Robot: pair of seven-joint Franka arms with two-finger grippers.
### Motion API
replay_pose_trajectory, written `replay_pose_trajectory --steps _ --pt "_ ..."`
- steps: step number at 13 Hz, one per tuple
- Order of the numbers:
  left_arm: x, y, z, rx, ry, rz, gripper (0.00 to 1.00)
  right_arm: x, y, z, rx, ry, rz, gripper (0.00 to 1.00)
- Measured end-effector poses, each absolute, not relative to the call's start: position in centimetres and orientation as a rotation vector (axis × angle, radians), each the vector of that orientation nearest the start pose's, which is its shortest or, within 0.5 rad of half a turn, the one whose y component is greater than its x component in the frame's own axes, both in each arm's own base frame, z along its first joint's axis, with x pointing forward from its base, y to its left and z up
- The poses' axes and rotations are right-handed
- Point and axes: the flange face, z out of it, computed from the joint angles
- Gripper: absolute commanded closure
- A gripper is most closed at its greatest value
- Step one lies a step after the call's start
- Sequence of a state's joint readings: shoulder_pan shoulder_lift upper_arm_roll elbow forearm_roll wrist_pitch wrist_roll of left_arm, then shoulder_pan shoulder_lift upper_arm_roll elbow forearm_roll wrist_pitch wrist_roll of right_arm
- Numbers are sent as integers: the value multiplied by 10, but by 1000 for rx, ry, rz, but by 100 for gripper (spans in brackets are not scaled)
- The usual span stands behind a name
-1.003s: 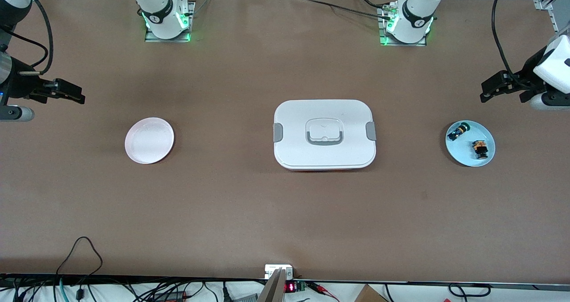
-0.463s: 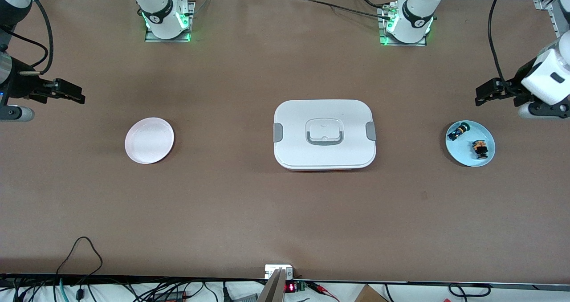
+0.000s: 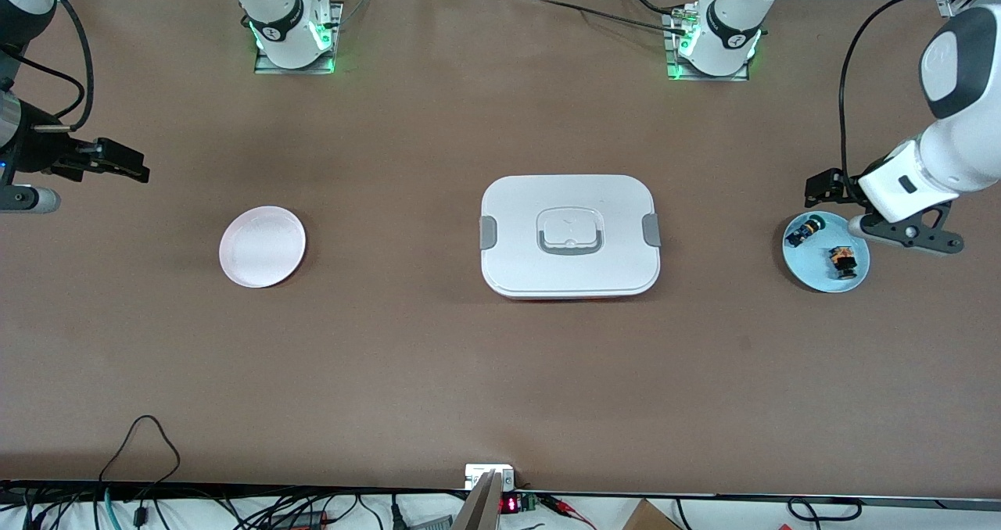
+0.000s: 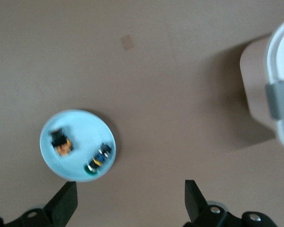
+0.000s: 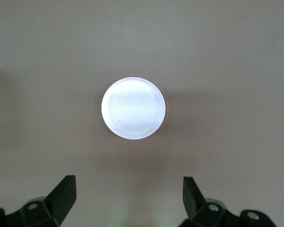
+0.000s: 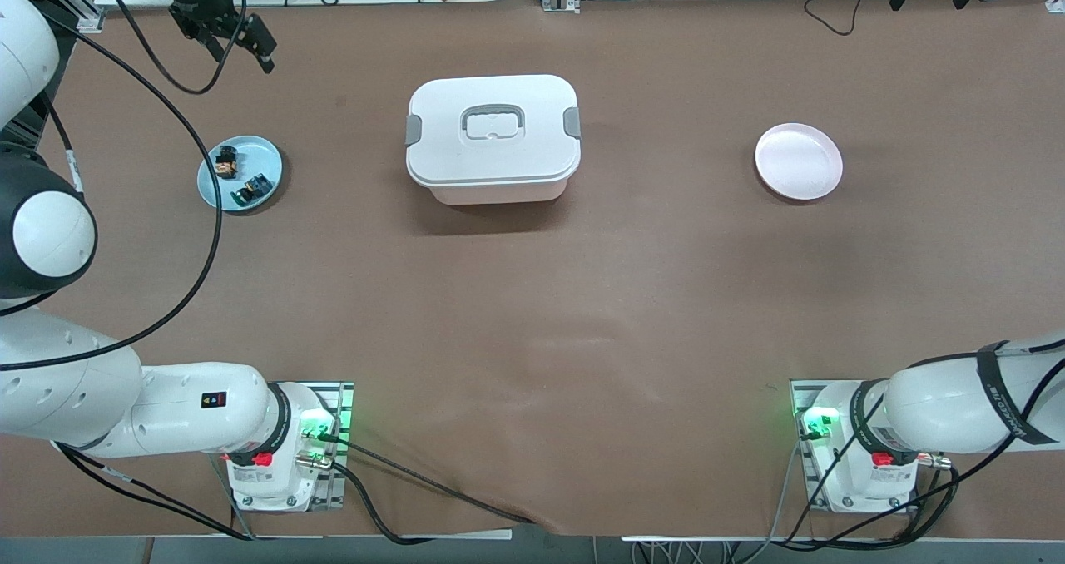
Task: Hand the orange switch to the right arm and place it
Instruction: 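Lower the left gripper over the blue bowl onto the orange switch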
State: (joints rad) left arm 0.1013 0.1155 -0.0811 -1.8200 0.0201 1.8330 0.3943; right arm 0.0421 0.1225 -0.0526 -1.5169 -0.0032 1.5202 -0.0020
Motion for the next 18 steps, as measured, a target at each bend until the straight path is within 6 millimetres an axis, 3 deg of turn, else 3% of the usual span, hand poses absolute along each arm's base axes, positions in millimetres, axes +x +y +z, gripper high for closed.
replay_pose_trajectory --steps 6,10,12,15,18 --pt "587 76 364 -2927 1282 166 0 585 -4 573 -3145 11 195 0" --pt "587 133 309 -2592 1833 233 0 588 -1 567 -3144 4 209 0" --pt "587 148 288 -2484 1945 266 0 588 3 565 -3145 -8 212 0" --pt "592 163 274 -2408 1985 213 0 588 4 564 -3145 -10 215 0" --pt "584 193 255 -2355 2073 207 0 590 7 560 -3144 -18 227 0"
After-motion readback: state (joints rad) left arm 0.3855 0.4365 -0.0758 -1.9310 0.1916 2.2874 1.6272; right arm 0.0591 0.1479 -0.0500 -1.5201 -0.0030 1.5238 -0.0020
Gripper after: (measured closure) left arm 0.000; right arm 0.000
